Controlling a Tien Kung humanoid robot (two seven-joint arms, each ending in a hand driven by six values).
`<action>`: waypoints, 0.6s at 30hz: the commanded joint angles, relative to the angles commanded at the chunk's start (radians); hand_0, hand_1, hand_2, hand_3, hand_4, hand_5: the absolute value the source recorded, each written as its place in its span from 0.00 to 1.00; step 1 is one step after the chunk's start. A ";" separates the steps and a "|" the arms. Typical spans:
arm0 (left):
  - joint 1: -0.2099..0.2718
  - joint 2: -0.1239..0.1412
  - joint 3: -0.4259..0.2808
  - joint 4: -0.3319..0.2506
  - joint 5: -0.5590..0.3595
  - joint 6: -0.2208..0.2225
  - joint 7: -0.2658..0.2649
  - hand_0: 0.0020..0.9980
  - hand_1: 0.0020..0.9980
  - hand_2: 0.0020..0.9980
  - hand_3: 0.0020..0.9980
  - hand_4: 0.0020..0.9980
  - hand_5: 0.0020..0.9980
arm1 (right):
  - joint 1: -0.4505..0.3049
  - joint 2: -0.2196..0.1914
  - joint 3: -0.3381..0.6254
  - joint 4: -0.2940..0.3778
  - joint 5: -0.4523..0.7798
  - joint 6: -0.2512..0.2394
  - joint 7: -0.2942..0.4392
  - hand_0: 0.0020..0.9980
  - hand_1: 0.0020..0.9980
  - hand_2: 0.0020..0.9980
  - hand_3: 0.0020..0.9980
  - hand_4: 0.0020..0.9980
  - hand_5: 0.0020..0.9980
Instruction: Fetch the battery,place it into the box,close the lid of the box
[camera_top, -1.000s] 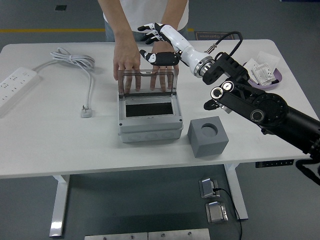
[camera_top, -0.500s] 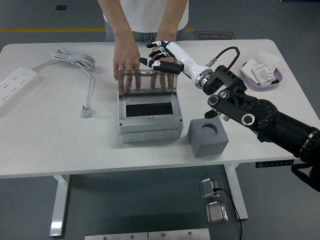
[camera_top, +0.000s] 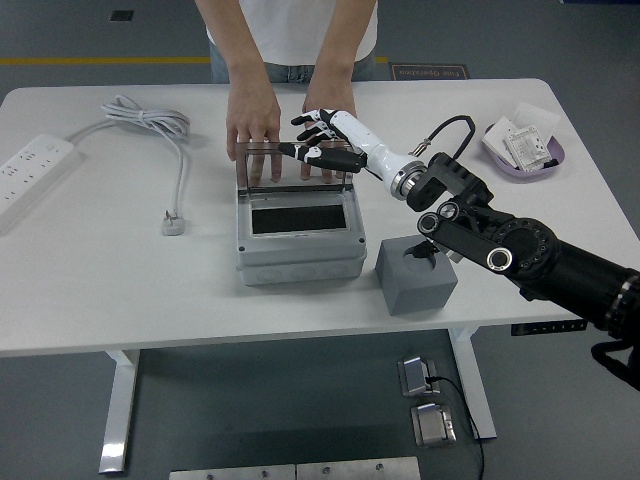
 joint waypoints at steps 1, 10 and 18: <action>0.000 0.000 0.001 0.000 -0.002 0.000 0.000 0.64 0.71 0.60 0.60 0.58 0.12 | -0.003 -0.006 -0.001 0.011 -0.004 -0.001 -0.003 0.89 0.73 0.73 0.79 0.98 0.75; 0.007 0.003 0.008 0.001 -0.019 0.006 -0.004 0.64 0.71 0.60 0.60 0.58 0.12 | -0.032 -0.090 -0.005 0.180 -0.076 -0.011 -0.066 0.89 0.73 0.73 0.79 0.98 0.74; 0.009 0.002 0.023 0.001 -0.040 0.009 -0.007 0.64 0.71 0.60 0.60 0.58 0.12 | -0.070 -0.137 -0.018 0.289 -0.104 -0.015 -0.099 0.85 0.70 0.73 0.79 0.98 0.74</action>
